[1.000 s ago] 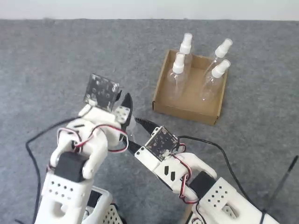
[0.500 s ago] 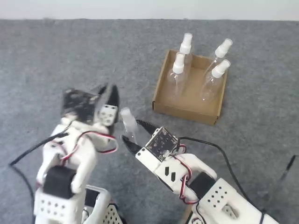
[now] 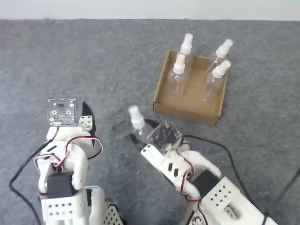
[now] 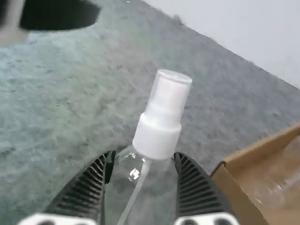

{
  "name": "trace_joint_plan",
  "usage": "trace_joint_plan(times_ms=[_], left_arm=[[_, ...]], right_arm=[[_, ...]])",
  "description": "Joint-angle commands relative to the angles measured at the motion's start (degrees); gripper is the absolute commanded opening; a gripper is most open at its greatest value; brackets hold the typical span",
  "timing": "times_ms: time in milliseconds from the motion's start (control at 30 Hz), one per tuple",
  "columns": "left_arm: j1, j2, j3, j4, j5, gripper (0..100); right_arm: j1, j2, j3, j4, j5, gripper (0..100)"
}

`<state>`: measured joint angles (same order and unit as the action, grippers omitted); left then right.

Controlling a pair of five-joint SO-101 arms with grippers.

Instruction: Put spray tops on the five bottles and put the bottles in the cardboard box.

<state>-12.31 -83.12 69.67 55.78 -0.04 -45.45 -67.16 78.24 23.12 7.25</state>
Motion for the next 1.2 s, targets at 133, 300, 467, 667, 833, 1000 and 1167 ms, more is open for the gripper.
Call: trace_joint_plan(times_ms=[133, 300, 467, 667, 833, 1000, 1167], left_arm=[[-0.5, -1.4, 4.8, -5.3, 0.0, 6], [-0.4, -1.4, 7.3, -7.7, 0.0, 6], [-0.4, -1.4, 7.6, -7.8, 0.0, 6], [-0.4, -1.4, 7.7, -7.8, 0.0, 6], [0.4, -1.3, 7.8, -7.8, 0.0, 6], [3.3, -1.4, 9.1, -7.7, 0.0, 6], [3.5, -1.4, 9.2, -7.7, 0.0, 6]], right_arm=[[1.7, 18.1, -14.4, 5.3, 3.0, 0.6], [1.8, 22.5, -14.6, -5.3, 3.0, 0.6], [6.0, 22.5, -14.8, -11.3, 3.3, 0.6], [16.3, 21.1, -21.5, -11.4, 3.1, 0.6], [18.4, 15.5, -26.6, -5.7, 3.2, 0.6], [22.7, 10.4, -27.2, -4.8, 3.4, 0.6], [28.1, 8.9, -23.5, -7.4, 3.0, 0.6]])
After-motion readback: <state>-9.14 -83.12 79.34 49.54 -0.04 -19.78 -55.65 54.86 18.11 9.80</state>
